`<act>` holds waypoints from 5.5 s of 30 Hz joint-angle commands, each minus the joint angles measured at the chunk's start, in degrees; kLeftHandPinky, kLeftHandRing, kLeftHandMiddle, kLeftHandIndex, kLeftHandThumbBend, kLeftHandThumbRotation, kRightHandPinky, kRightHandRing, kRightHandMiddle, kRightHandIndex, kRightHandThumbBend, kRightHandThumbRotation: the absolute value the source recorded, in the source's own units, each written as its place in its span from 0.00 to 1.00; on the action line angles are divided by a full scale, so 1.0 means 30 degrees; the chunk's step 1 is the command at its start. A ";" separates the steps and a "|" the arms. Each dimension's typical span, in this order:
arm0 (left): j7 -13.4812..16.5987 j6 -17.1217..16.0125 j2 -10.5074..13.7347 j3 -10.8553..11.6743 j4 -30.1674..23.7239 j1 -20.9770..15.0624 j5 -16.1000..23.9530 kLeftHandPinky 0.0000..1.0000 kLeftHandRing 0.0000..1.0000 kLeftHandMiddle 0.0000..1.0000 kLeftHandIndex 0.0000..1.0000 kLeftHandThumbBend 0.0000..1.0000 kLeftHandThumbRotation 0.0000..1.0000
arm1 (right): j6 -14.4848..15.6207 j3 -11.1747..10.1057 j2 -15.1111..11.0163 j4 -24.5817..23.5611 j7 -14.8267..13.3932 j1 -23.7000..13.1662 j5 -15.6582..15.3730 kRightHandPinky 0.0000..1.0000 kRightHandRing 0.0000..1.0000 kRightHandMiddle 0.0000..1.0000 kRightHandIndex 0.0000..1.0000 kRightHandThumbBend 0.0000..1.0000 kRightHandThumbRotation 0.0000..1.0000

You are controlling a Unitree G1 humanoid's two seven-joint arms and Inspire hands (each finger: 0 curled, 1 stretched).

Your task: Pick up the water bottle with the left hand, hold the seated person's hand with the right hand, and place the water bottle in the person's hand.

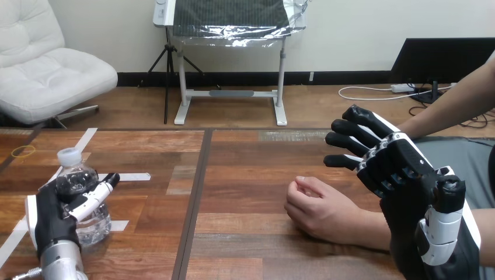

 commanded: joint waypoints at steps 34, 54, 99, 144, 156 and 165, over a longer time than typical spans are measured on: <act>-0.0946 -0.2582 -0.1229 -0.1030 -0.8627 0.0950 0.0184 0.17 0.21 0.26 0.35 0.63 0.00 | -0.0242 -0.1827 -0.1578 0.2020 -0.1934 -0.3199 -0.5481 0.70 0.78 0.80 0.82 0.76 0.95; -0.2382 -0.2152 -0.2135 -0.1493 -1.2604 0.1413 -0.0791 0.15 0.20 0.26 0.34 0.66 0.00 | -0.0299 -0.3078 -0.4860 0.4446 -0.2559 -0.6304 -0.8353 0.72 0.80 0.82 0.83 0.80 0.78; -0.3665 0.0026 -0.3081 -0.2467 -1.6948 0.2515 -0.1581 0.12 0.18 0.24 0.32 0.63 0.00 | 0.0958 -0.1262 -1.1467 0.8708 0.0187 -1.0364 -1.2917 0.69 0.85 0.87 0.88 1.00 0.43; -0.3903 0.0540 -0.3029 -0.2121 -1.8187 0.2979 -0.1753 0.13 0.18 0.25 0.32 0.61 0.00 | 0.2006 0.1458 -1.2211 1.3049 0.0559 -1.1784 -1.5345 0.67 0.84 0.86 0.87 1.00 0.47; -0.4063 0.0351 -0.2986 -0.2025 -1.7957 0.2877 -0.1933 0.13 0.18 0.25 0.32 0.60 0.00 | 0.1811 0.2020 -1.2264 1.4329 0.0133 -1.2328 -1.5885 0.68 0.84 0.86 0.87 1.00 0.45; -0.4040 0.0481 -0.3018 -0.1993 -1.8012 0.2905 -0.1986 0.13 0.18 0.25 0.32 0.59 0.00 | 0.2277 0.2567 -1.2258 1.5063 -0.0026 -1.2777 -1.6617 0.66 0.83 0.86 0.87 1.00 0.46</act>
